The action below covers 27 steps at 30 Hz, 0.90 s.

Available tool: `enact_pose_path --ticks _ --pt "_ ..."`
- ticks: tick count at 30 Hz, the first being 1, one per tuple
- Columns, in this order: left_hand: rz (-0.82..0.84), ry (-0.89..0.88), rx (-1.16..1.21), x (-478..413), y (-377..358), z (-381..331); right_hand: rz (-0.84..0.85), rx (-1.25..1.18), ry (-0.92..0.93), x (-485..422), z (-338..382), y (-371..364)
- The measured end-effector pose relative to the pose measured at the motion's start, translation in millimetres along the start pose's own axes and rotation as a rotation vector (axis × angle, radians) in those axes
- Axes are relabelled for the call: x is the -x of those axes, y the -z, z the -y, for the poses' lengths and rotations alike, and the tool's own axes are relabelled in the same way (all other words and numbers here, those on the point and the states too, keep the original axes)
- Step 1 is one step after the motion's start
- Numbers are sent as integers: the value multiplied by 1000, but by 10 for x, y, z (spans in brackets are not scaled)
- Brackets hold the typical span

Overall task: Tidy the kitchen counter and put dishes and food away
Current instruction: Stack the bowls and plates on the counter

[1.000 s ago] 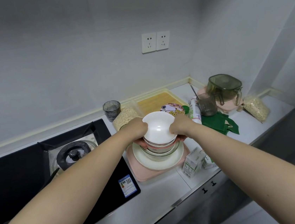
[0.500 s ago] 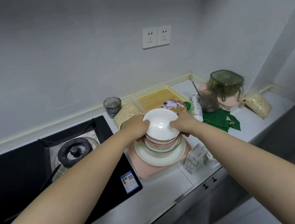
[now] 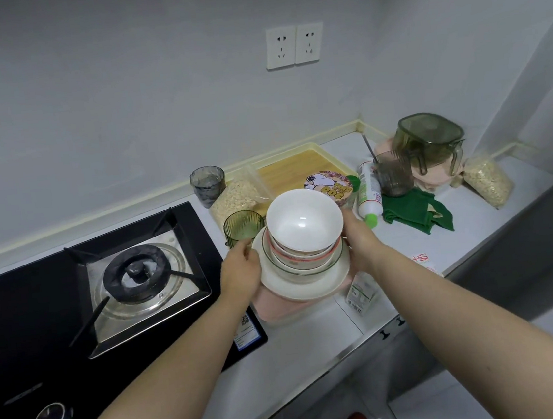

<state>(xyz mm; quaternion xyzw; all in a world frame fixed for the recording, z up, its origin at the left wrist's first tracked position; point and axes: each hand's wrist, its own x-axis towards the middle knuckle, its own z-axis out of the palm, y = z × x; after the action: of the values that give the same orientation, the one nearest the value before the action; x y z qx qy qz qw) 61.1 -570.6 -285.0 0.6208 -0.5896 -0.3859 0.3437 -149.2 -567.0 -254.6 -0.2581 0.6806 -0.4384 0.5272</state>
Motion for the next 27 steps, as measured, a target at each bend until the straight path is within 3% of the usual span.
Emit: enact_pose_path --ticks 4,9,18,27 --pt "39 -11 269 61 -127 -4 16 43 6 -484 -321 89" --pt "-21 83 540 143 -271 -57 -72 35 24 -122 -171 -39" --pt "-102 80 441 104 -336 -159 -117 -69 53 -29 -141 -154" --pt "-152 158 514 150 -327 -210 -98 -125 54 -57 -105 -180"
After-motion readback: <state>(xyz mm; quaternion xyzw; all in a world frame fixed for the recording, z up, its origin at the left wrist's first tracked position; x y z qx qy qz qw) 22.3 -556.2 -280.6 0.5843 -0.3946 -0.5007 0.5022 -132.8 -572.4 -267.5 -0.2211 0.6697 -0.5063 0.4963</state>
